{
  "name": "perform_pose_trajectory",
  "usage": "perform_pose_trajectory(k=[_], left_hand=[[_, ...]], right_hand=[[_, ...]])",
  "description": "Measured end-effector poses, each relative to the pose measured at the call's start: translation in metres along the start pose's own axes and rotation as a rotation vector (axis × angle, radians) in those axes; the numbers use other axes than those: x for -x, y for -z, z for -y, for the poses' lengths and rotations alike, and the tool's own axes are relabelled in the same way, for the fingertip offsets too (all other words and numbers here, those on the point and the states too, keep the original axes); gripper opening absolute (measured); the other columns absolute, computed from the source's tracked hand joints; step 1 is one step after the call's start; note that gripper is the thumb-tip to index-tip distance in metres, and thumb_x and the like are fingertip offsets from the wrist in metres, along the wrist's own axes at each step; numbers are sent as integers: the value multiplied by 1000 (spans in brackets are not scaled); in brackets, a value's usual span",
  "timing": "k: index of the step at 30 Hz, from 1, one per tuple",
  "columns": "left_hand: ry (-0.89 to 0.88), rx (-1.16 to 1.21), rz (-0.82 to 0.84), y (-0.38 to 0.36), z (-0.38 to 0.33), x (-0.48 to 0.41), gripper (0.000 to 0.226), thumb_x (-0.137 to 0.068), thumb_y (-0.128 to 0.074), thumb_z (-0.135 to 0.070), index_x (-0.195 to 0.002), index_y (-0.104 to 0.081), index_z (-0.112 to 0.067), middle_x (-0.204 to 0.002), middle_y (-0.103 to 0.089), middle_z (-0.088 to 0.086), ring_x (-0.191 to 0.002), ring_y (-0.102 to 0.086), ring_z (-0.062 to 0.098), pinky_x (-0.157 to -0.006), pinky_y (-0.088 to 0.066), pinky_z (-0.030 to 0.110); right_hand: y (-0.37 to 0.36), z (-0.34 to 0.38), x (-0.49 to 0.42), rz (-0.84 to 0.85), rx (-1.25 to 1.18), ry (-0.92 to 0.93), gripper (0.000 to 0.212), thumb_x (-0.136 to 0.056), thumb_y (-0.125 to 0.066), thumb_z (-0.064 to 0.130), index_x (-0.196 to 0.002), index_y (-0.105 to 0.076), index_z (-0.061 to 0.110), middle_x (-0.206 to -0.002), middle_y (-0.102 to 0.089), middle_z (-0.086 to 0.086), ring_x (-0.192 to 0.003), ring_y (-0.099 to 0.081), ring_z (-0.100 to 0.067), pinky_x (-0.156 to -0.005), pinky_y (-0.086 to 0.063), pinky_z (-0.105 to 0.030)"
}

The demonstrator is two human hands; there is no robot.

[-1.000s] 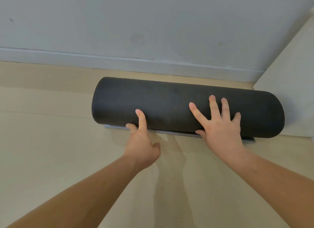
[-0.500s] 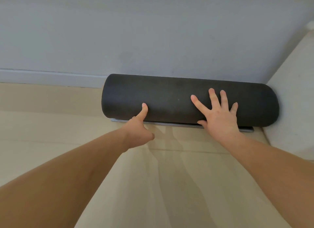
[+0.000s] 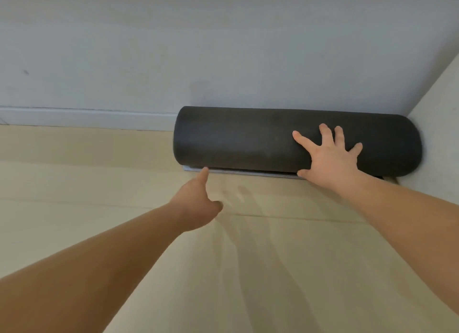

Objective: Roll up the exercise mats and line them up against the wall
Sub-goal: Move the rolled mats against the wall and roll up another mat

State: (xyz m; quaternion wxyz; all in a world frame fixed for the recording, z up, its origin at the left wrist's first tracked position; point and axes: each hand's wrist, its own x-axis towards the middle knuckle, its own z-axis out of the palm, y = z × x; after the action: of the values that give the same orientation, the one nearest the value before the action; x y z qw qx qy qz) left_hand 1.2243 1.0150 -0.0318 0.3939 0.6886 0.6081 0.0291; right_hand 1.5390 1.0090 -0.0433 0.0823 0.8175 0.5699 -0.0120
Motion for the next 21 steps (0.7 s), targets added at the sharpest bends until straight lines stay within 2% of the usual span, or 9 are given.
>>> perform_pose_trajectory(k=[2, 4, 6, 8, 9, 12, 17, 21], left_hand=[[15, 11, 19, 5, 23, 21, 94, -97, -71, -30, -167, -7, -33, -168, -33, -1, -147, -44, 26, -113, -46, 39], [36, 0, 48, 13, 44, 44, 95, -97, -71, -32, -167, -8, -35, -167, -33, -3, -143, -49, 23, -113, -48, 42], [64, 6, 65, 26, 63, 68, 94, -96, -71, -32, -166, -8, -37, -165, -37, -3, -136, -55, 20, -110, -50, 41], [79, 26, 59, 41, 81, 93, 93, -97, -70, -32, -166, -9, -38, -164, -38, -3, -130, -59, 16, -109, -51, 41], [84, 32, 48, 50, 91, 106, 92, -97, -70, -32, -166, -9, -38, -164, -38, -3, -128, -61, 15, -109, -51, 40], [86, 50, 29, 77, 122, 148, 90, -97, -69, -32, -166, -11, -38, -163, -39, -5, -124, -63, 13, -107, -52, 38], [78, 95, -39, 127, 195, 225, 88, -96, -70, -34, -165, -16, -39, -158, -43, -7, -122, -63, 11, -103, -55, 36], [141, 236, -144, 160, 274, 301, 83, -97, -70, -36, -163, -22, -41, -154, -46, -11, -121, -62, 6, -91, -57, 26]], right_hand=[[8, 16, 16, -47, 17, -13, 101, -89, -68, 61, -159, 4, 53, -170, 4, -14, -157, 8, -43, -116, -15, -76], [17, 40, 40, -86, -39, 29, 88, -94, -62, 56, -162, -8, 45, -170, -4, -14, -158, 0, -39, -119, -18, -69], [28, 73, 68, -27, -191, 117, 69, -97, -58, 51, -159, -29, 36, -165, -25, -9, -153, -24, -32, -117, -32, -56], [43, 113, 96, 73, -311, 196, 56, -98, -55, 50, -151, -47, 33, -151, -46, 0, -136, -48, -25, -103, -47, -44], [51, 136, 109, 111, -341, 236, 52, -98, -54, 51, -147, -52, 33, -145, -52, 3, -130, -54, -23, -98, -50, -41], [76, 203, 151, 194, -385, 361, 48, -97, -55, 56, -138, -61, 32, -136, -62, 8, -125, -59, -19, -101, -51, -42], [115, 316, 210, 257, -374, 538, 42, -94, -60, 54, -128, -66, 30, -125, -64, 11, -110, -61, -15, -99, -53, -41], [145, 416, 258, 295, -345, 669, 35, -93, -64, 52, -119, -69, 29, -115, -63, 11, -103, -63, -14, -96, -55, -39]])
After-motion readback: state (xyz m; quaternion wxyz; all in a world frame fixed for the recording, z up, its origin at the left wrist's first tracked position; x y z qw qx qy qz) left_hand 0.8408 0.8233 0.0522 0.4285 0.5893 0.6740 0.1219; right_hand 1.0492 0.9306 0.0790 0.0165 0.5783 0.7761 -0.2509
